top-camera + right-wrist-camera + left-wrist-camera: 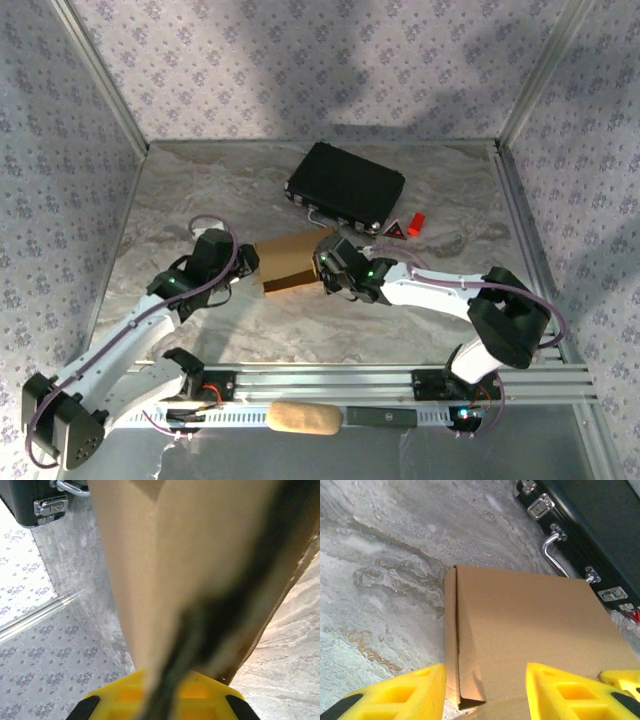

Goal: Fold the paper box

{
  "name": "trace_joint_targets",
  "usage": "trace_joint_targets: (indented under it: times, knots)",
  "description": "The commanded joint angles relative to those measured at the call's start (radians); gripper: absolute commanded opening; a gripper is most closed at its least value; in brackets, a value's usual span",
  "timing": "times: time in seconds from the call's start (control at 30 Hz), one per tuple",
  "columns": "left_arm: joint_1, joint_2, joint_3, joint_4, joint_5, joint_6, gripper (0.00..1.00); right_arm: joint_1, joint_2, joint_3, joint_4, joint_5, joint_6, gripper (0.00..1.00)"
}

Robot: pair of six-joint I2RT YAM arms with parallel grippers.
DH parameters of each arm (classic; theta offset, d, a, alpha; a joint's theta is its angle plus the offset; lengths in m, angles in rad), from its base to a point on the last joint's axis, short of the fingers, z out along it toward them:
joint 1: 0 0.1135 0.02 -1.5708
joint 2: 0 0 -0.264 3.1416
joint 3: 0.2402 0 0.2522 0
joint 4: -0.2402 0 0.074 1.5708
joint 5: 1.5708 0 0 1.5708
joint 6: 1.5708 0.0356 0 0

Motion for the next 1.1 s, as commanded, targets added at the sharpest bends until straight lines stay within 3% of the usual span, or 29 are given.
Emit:
trace_joint_targets:
  times: [0.0,0.27,0.77,0.9,1.07]
  knots:
    - [0.038,0.044,-0.033,0.092,0.148,0.004,0.42,-0.006,0.008,-0.045,-0.041,-0.008,-0.011,0.03]
    - [0.047,0.2,-0.093,0.257,0.235,0.002,0.37,-0.02,0.033,-0.077,-0.006,-0.036,-0.025,0.02]
    - [0.036,0.249,-0.219,0.504,0.325,-0.12,0.36,-0.019,0.038,-0.059,-0.001,-0.048,-0.037,0.02]
    - [0.034,0.251,-0.227,0.507,0.314,-0.123,0.23,-0.017,0.044,-0.058,0.003,-0.057,-0.038,0.02]
    - [0.034,0.189,-0.217,0.387,0.248,-0.091,0.24,-0.029,0.039,-0.071,-0.005,-0.071,-0.048,0.03]
